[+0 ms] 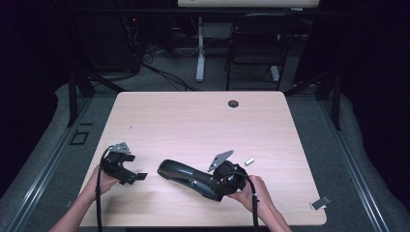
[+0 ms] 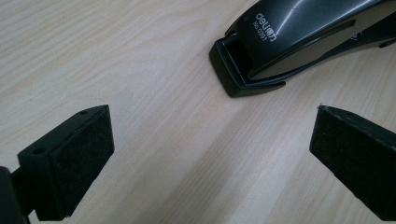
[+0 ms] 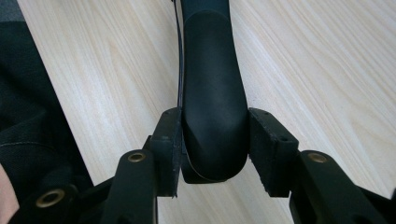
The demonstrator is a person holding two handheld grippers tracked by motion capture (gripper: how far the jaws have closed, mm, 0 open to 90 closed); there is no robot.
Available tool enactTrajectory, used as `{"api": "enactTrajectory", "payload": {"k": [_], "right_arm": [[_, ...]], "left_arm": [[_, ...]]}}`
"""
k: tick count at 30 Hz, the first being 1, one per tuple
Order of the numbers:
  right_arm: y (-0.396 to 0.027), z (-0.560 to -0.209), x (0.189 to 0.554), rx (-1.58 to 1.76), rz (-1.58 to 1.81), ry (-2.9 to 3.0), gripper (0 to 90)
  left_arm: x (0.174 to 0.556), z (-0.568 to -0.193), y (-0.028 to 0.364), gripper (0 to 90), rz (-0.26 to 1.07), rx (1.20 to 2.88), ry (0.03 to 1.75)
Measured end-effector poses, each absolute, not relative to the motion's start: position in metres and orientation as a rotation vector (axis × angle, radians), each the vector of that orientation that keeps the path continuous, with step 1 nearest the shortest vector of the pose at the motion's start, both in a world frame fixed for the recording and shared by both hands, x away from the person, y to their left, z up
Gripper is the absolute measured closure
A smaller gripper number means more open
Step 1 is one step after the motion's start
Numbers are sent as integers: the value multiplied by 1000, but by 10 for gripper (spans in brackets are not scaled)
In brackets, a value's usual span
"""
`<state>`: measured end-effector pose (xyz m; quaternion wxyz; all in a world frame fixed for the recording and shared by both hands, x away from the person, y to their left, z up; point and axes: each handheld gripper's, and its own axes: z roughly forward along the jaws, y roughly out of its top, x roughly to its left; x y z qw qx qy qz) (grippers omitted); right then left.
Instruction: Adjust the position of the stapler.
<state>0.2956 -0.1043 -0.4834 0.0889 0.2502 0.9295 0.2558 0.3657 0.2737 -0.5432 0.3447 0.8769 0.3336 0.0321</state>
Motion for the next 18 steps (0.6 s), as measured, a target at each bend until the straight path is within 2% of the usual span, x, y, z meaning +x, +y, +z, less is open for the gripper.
{"api": "enactTrajectory", "payload": {"k": [18], "right_arm": [[-110, -482, 302, 715, 747, 2790, 571]], "left_arm": [[365, -544, 274, 0, 88, 2277, 874]]}}
